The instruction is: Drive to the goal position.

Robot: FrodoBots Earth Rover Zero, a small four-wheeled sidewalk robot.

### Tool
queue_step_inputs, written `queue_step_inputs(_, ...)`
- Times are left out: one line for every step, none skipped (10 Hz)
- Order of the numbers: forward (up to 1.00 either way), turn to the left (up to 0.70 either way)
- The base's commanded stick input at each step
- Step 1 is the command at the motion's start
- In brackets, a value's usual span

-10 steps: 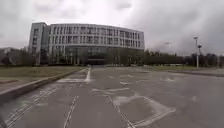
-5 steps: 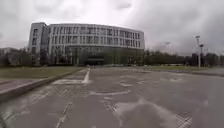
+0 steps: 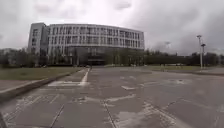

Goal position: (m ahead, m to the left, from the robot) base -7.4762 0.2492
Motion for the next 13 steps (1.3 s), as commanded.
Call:
queue_step_inputs(0.70,0.00)
queue_step_inputs(0.70,0.00)
queue_step_inputs(0.70,0.00)
queue_step_inputs(0.70,0.00)
queue_step_inputs(0.70,0.00)
queue_step_inputs(0.70,0.00)
queue_step_inputs(0.70,0.00)
queue_step_inputs(0.70,0.00)
queue_step_inputs(0.70,0.00)
queue_step_inputs(0.70,0.00)
queue_step_inputs(0.70,0.00)
queue_step_inputs(0.70,0.00)
queue_step_inputs(0.70,0.00)
